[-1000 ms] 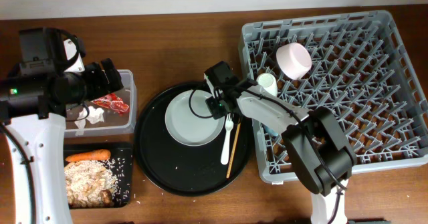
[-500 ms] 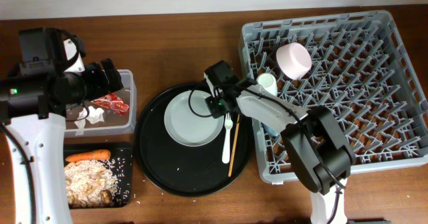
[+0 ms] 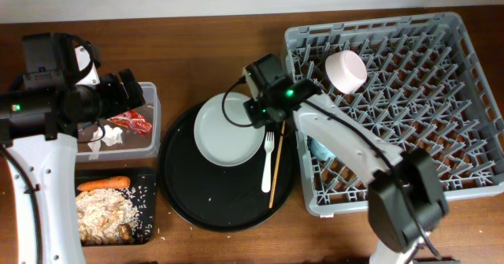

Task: Sort waste into correct bins and load items into the dishwasher rack
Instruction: 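Lift the white plate and carry it over the rack, then stand the white plate upright in the rack and release it, then reach the right gripper to the white fork on the round tray and grasp it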

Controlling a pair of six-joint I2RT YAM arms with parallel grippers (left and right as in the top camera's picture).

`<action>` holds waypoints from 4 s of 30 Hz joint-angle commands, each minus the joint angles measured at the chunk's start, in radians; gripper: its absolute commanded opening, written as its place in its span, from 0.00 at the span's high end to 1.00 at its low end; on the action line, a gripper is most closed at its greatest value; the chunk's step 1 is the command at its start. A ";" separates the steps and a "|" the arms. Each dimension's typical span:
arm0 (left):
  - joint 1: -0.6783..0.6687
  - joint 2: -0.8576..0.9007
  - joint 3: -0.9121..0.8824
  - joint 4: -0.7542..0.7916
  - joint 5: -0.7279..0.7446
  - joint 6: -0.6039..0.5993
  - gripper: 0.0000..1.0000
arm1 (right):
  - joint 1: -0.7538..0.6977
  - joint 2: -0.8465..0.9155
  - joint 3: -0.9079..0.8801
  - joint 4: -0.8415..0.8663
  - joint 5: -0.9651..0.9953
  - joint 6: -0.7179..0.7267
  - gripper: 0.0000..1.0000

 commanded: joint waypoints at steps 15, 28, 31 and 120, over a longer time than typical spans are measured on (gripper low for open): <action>0.003 -0.013 0.015 -0.002 -0.011 -0.013 0.01 | -0.030 -0.443 0.025 -0.129 0.689 -0.310 0.96; 0.003 -0.013 0.015 -0.002 -0.010 -0.013 0.01 | -0.478 -0.420 0.024 -0.175 0.740 -0.633 0.96; 0.003 -0.013 0.015 -0.001 -0.011 -0.013 0.01 | -0.555 -0.338 0.024 -0.159 0.737 -0.651 0.96; 0.003 -0.013 0.015 -0.002 -0.011 -0.013 0.01 | 0.206 0.108 0.019 -0.376 0.137 0.578 0.65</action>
